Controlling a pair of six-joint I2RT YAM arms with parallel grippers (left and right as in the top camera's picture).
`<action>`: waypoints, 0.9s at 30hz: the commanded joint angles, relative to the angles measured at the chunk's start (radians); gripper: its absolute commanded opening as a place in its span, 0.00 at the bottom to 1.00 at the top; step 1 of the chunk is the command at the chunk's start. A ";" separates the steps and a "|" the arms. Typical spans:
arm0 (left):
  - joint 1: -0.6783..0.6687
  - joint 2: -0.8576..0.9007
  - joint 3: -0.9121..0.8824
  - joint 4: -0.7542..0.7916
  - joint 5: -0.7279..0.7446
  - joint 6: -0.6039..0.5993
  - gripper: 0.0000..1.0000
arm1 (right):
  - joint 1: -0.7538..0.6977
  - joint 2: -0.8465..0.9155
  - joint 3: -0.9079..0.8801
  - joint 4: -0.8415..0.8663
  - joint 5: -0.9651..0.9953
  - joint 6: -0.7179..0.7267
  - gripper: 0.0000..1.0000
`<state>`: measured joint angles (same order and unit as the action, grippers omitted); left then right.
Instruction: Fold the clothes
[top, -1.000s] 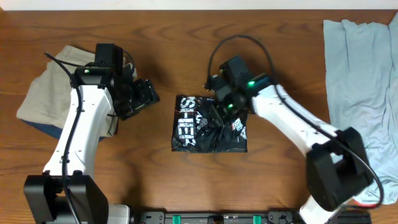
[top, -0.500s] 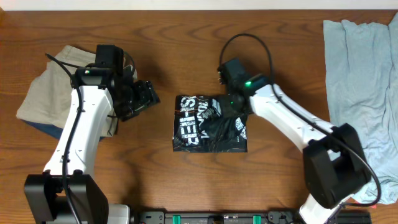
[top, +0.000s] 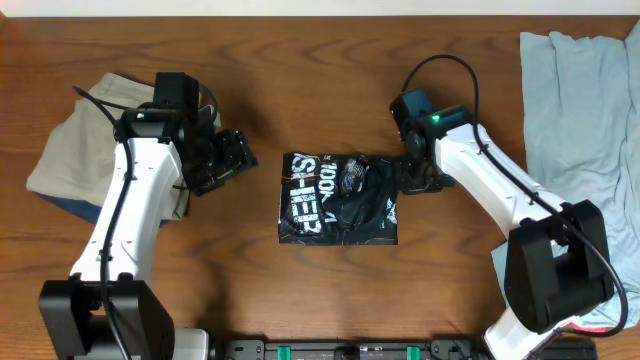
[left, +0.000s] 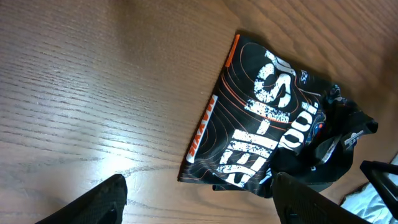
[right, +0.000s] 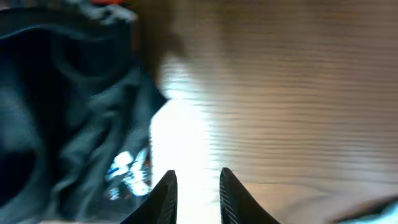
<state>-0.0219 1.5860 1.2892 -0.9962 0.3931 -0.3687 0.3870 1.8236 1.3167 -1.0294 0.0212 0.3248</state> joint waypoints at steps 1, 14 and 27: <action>0.001 -0.005 -0.009 -0.008 -0.001 0.010 0.76 | -0.009 -0.066 0.013 0.030 -0.200 -0.062 0.24; 0.001 -0.005 -0.009 -0.011 -0.001 0.009 0.77 | 0.139 -0.015 0.009 0.098 -0.306 0.021 0.50; 0.001 -0.005 -0.009 -0.017 -0.001 0.010 0.77 | 0.135 0.027 0.009 -0.109 -0.066 0.132 0.01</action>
<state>-0.0219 1.5860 1.2888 -1.0107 0.3935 -0.3687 0.5396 1.8496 1.3174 -1.0946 -0.1627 0.4191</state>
